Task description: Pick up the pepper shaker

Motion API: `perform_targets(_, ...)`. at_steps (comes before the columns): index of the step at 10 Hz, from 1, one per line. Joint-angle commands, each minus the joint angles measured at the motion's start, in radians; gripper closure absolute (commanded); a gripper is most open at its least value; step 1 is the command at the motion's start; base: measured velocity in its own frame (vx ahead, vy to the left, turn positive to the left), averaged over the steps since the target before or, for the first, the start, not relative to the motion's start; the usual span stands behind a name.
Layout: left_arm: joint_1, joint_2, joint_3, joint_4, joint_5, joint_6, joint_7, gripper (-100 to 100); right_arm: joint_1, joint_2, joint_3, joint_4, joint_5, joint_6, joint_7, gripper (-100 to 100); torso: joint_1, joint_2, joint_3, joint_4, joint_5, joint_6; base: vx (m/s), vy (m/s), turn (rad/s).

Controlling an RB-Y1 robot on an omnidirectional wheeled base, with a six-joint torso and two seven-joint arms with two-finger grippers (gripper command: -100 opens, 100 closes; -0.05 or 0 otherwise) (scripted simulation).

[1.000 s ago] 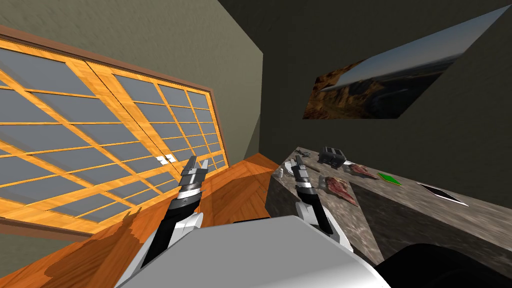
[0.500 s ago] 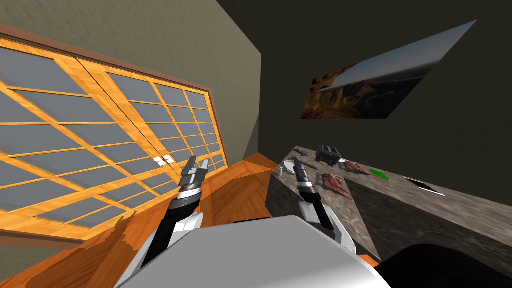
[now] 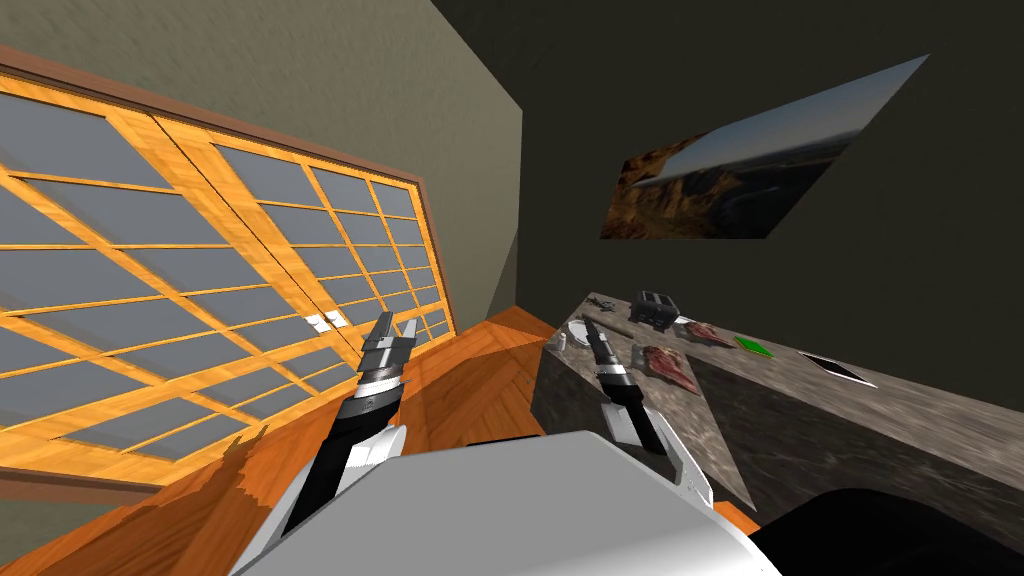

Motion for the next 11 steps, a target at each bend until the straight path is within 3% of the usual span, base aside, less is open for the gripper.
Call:
perform_targets(1, 0.0, 0.0, 0.0, 0.0, 0.0, 0.0, 0.0, 0, -0.012, -0.006, -0.021, 0.037, 0.028, 0.001, 0.05, -100, 0.0, 0.0, 0.0, 0.0, 0.0, 0.0, 0.002, 0.018, -0.051)
perform_targets(4, 0.0, 0.0, 0.0, 0.0, 0.0, 0.0, 0.0, 0, -0.035, -0.012, -0.057, 0.101, 0.079, 0.004, 0.127, -100, 0.002, 0.0, 0.0, 0.0, 0.001, 0.0, 0.001, 0.044, -0.026)
perform_targets(5, 0.0, 0.0, 0.0, 0.0, 0.0, 0.0, 0.0, 0, -0.035, -0.012, -0.057, 0.101, 0.079, 0.004, 0.135, -100, 0.002, 0.0, 0.0, 0.0, 0.0, 0.0, 0.0, 0.017, 0.0)
perform_targets(7, 0.0, 0.0, 0.0, 0.0, 0.0, 0.0, 0.0, 0, -0.06, -0.014, -0.091, 0.16, 0.129, 0.007, 0.204, -100, 0.0, 0.0, 0.0, 0.0, 0.0, 0.0, 0.002, 0.002, -0.025)
perform_targets(11, 0.0, 0.0, 0.0, 0.0, 0.0, 0.0, 0.0, 0, -0.073, -0.013, -0.106, 0.202, 0.154, 0.007, 0.256, -100, 0.001, 0.0, 0.0, 0.0, 0.0, 0.0, 0.001, 0.025, -0.014)
